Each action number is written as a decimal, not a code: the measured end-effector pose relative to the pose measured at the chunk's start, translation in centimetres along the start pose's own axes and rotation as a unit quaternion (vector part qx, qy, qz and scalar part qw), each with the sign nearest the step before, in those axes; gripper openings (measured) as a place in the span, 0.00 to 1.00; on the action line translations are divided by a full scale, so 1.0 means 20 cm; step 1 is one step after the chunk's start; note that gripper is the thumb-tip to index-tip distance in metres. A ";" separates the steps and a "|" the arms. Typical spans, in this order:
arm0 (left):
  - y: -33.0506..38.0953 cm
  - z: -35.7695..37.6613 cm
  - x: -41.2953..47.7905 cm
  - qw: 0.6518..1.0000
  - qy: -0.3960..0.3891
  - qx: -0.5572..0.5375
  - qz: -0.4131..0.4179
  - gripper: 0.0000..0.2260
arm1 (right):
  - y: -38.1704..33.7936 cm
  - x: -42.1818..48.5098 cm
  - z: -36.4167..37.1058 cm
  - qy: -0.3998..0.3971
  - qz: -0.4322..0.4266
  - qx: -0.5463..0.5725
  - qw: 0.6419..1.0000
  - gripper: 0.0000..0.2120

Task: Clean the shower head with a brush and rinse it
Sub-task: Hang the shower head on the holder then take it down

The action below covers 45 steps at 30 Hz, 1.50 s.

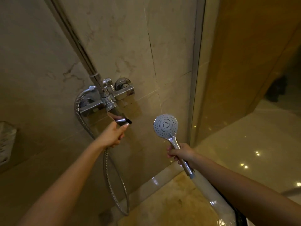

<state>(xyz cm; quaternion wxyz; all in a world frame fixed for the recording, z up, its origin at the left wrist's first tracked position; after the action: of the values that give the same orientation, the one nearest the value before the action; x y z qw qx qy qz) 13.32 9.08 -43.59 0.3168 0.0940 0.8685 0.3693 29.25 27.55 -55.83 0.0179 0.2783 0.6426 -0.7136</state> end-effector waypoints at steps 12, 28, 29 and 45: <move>0.02 -0.02 0.13 0.996 0.019 0.055 0.069 0.06 | 0.12 0.12 0.07 -0.002 0.049 -0.093 0.994 0.03; 0.00 -0.03 0.14 0.987 0.060 0.108 0.104 0.16 | 0.08 0.10 0.14 0.012 0.056 -0.083 0.995 0.08; 0.01 -0.02 0.13 0.987 0.057 0.108 0.103 0.16 | 0.07 0.10 0.15 0.013 0.056 -0.083 0.995 0.08; 0.01 -0.02 0.09 0.986 0.050 0.117 0.104 0.16 | 0.02 0.07 0.21 0.001 0.041 -0.048 0.998 0.11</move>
<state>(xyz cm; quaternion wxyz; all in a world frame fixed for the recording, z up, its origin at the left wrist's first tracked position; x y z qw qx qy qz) 11.58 9.77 -44.04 0.2196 0.2014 0.9061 0.3002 26.58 24.02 -56.62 0.0598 0.3042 0.6645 -0.6800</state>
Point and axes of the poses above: each hand's wrist, its own x-axis towards the middle knuckle, its own z-axis out of the palm, y = z × x, the point moved 5 cm from there along x, towards the middle knuckle, and after that the axes turned 9 degrees about -z, right-handed, at the moved point
